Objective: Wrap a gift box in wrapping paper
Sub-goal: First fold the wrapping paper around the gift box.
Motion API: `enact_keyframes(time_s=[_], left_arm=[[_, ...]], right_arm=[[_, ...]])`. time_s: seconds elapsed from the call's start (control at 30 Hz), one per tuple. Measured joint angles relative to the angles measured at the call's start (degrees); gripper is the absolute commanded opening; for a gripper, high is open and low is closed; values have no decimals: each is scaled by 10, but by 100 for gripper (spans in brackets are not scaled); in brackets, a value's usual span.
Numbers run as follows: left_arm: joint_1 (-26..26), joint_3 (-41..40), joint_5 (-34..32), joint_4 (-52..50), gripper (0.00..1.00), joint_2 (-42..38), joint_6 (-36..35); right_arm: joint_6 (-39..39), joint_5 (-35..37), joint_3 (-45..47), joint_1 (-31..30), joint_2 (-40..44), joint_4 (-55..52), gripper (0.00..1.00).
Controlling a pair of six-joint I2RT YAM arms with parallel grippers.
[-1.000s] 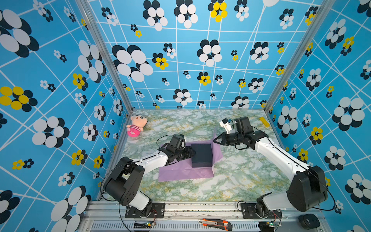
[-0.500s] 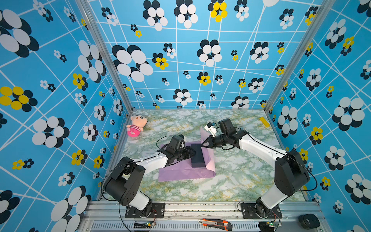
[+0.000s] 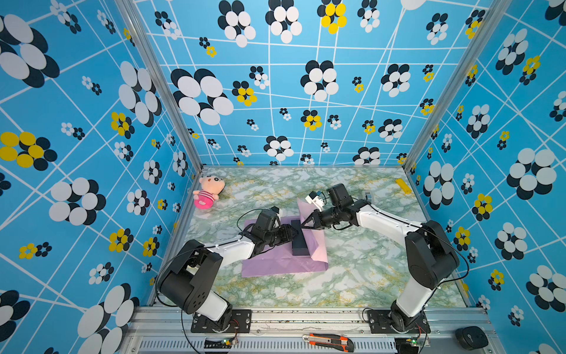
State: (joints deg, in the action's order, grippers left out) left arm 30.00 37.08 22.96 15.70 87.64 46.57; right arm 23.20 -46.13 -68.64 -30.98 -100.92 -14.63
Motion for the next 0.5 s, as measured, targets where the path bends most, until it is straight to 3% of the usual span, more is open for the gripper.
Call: enact_keyframes(time_s=[0.5], left_arm=[[0,-14,4,29,45,0,10]], right_arm=[[0,-61,7,0,-43,59,3]])
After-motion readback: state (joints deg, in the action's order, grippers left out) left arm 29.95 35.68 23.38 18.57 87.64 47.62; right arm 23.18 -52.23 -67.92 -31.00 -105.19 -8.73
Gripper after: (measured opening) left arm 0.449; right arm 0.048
